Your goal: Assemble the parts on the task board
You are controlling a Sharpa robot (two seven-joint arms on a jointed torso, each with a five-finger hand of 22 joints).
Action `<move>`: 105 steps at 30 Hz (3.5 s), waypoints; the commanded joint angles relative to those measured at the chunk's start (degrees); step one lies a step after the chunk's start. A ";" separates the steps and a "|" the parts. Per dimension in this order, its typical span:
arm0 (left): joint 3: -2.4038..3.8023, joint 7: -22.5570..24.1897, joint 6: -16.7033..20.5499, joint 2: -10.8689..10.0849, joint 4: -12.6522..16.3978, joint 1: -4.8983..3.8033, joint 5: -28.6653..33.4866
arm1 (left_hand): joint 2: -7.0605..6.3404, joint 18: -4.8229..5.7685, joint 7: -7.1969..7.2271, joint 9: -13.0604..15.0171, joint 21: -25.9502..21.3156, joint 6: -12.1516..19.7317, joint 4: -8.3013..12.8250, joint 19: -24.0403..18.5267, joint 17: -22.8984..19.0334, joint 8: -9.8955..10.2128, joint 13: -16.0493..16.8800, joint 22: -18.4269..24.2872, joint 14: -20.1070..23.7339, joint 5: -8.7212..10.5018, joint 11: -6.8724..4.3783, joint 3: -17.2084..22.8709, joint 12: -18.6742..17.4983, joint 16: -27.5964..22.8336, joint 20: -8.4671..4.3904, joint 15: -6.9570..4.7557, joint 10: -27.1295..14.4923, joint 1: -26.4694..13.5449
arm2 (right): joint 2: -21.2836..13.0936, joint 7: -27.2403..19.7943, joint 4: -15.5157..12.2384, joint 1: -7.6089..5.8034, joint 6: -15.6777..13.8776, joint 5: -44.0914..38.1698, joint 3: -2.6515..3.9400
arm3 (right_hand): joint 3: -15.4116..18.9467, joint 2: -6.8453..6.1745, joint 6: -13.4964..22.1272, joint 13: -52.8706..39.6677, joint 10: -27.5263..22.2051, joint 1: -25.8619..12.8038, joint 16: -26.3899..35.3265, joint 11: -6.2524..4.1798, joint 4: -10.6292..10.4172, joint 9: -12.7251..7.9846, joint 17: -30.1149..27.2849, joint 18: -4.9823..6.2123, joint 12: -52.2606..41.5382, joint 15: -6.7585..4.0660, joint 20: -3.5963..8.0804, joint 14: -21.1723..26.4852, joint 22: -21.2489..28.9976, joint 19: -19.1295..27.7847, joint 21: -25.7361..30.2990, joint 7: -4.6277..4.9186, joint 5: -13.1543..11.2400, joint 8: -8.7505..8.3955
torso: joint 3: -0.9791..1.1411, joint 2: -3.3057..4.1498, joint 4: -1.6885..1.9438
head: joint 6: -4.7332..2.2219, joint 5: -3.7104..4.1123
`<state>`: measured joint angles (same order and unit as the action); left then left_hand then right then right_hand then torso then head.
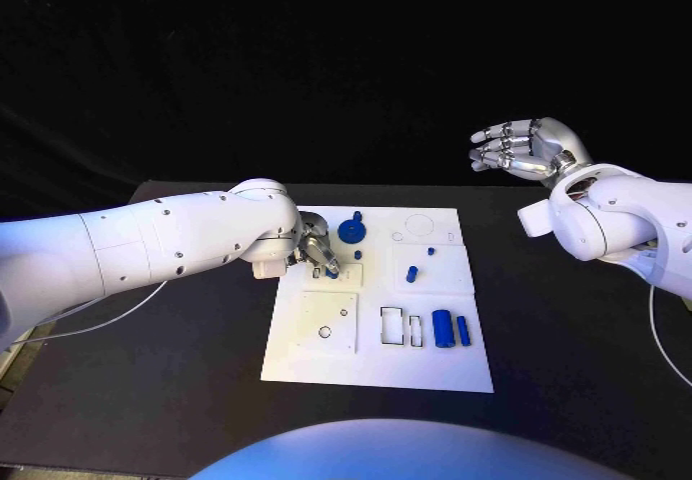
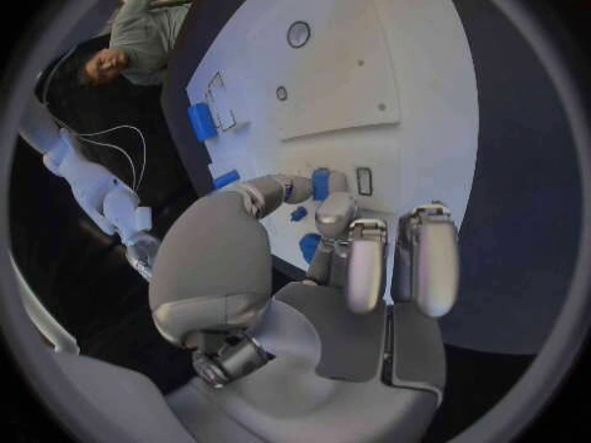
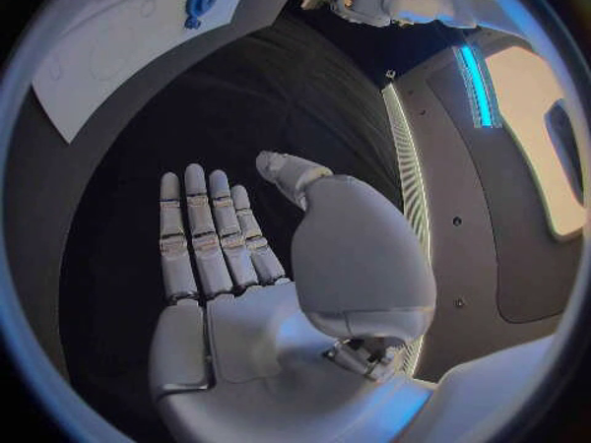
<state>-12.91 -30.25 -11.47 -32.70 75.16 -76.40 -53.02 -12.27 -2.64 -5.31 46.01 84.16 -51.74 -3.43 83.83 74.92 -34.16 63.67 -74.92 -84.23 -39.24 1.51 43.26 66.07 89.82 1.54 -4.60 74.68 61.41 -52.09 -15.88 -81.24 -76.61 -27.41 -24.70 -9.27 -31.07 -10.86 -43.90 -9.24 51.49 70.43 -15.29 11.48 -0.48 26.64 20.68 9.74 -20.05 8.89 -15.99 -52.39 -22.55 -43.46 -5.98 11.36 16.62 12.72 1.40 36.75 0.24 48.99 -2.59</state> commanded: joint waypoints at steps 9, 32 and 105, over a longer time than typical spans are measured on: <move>-0.17 -0.49 -1.77 0.48 -0.31 0.21 0.14 | 1.64 0.53 3.10 5.80 0.49 -3.22 3.15 2.31 15.08 -0.84 0.45 -4.95 -5.77 -0.99 -3.60 2.68 0.52 0.18 -0.54 -0.75 4.20 -0.39 | 0.06 -0.61 0.04 0.06 0.49 -0.52 0.01 | 0.37 -0.09 0.48 0.09 -0.28 -0.59 0.21 -0.03 -0.07 -0.10 -0.07 0.64 -0.40 0.40 -0.09 0.06 0.09 0.20 0.24 3.74 0.12 -0.34 | 0.05 0.06 -0.06 | 0.10 -0.15; -0.17 -0.57 -3.31 1.51 -1.30 0.20 1.07 | 4.52 0.79 4.01 5.45 1.06 -5.06 -0.26 2.82 15.08 -0.68 2.78 -6.20 -5.77 1.18 -4.19 -2.15 2.59 0.18 -0.95 -1.20 6.03 -2.44 | 0.07 -0.62 0.09 0.27 0.48 -0.53 0.01 | 0.41 -0.06 0.49 0.15 -0.31 -0.61 0.24 -0.03 -0.08 -0.12 -0.08 0.64 -0.42 0.41 -0.10 0.08 0.14 0.21 0.29 3.75 0.14 -0.33 | 0.05 0.02 -0.07 | 0.41 0.11; 6.08 0.39 -2.91 -2.45 -3.85 -4.01 -6.22 | 0.52 -0.48 0.95 0.98 -3.31 1.36 -12.61 0.13 13.46 5.08 -7.59 0.16 -5.24 7.77 -1.57 -18.31 -9.25 -0.98 0.24 0.80 -1.88 -5.37 | -0.52 -0.81 0.38 0.85 0.63 -0.64 0.01 | 1.24 0.02 0.67 0.80 -0.63 -1.22 0.66 0.12 -0.52 -0.37 -0.23 0.61 -0.69 0.57 -0.21 0.35 0.77 0.31 0.86 3.87 0.07 -0.36 | -0.06 0.12 -0.01 | -1.24 0.32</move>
<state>-6.92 -30.75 -13.83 -35.51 72.05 -80.24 -56.22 -11.82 -2.64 -4.20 47.11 81.03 -50.58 -15.82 83.96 74.90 -29.37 56.11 -74.76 -84.04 -31.75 -0.10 25.18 56.91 88.92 1.45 -4.17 72.99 55.39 -52.63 -16.05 -80.87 -75.80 -27.39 -24.83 -9.27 -30.19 -10.86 -43.55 -8.51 51.29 69.97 -14.85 11.69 -1.04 26.31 20.54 9.74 -20.49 9.10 -15.99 -52.19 -21.87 -43.46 -5.42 11.29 16.62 12.72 1.33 36.78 0.24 47.94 -2.13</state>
